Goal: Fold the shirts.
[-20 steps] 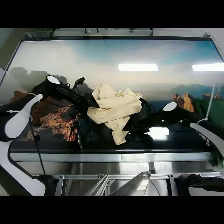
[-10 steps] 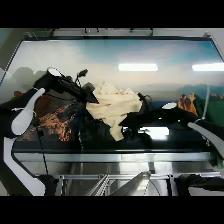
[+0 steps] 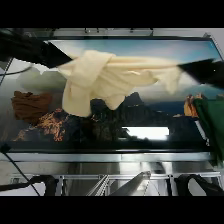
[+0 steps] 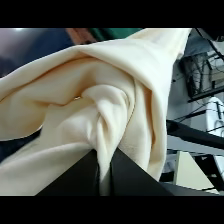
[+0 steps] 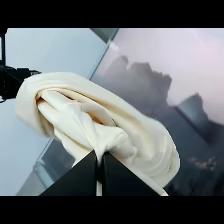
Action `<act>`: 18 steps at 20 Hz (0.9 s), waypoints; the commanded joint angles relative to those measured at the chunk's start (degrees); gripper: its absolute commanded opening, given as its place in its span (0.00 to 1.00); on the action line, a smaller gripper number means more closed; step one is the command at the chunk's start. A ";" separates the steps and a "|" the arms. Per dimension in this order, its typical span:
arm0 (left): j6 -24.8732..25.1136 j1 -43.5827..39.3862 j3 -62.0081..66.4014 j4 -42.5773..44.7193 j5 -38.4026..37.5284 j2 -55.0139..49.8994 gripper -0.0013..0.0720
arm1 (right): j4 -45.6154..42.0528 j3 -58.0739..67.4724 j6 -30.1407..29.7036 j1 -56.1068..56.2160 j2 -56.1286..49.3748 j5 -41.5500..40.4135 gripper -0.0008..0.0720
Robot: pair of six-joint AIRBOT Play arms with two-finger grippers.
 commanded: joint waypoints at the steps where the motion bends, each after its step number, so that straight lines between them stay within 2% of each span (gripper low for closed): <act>1: -2.56 0.04 0.02 -2.01 -1.29 9.09 0.04 | -0.09 4.31 0.87 -5.14 9.11 0.13 0.03; 3: -2.34 -1.27 -3.50 -0.22 -0.90 11.82 0.04 | -3.21 4.20 0.92 -4.44 9.73 0.11 0.04; 7: -1.99 -3.15 -14.91 11.26 2.95 11.45 0.05 | -9.53 0.20 2.97 3.89 3.52 -0.98 0.04; 10: 3.39 -3.50 -23.82 11.04 6.88 6.08 0.05 | -13.94 -5.95 2.95 13.20 -3.56 -9.27 0.03; 12: 4.59 -3.10 -27.10 10.95 11.32 0.61 0.64 | -18.51 -7.54 3.02 17.66 -10.54 -14.78 0.06; 13: 4.59 -2.36 -27.08 10.95 12.31 -1.77 0.98 | -19.10 -7.45 2.99 18.14 -13.97 -16.39 0.33; 14: 4.61 -1.29 -26.08 11.04 12.15 -4.07 0.99 | -19.17 -7.23 2.99 17.64 -16.87 -17.14 0.56; 16: 4.55 2.60 -21.68 11.08 8.20 -8.55 0.99 | -20.65 -6.51 3.10 14.78 -20.46 -16.24 0.62; 17: 4.44 4.57 -19.71 11.08 5.29 -10.12 0.99 | -22.91 -6.49 4.61 12.94 -21.03 -15.50 0.75; 18: 3.43 6.56 -18.99 11.45 3.34 -10.97 0.99 | -26.69 -6.49 7.21 10.93 -21.16 -14.14 0.78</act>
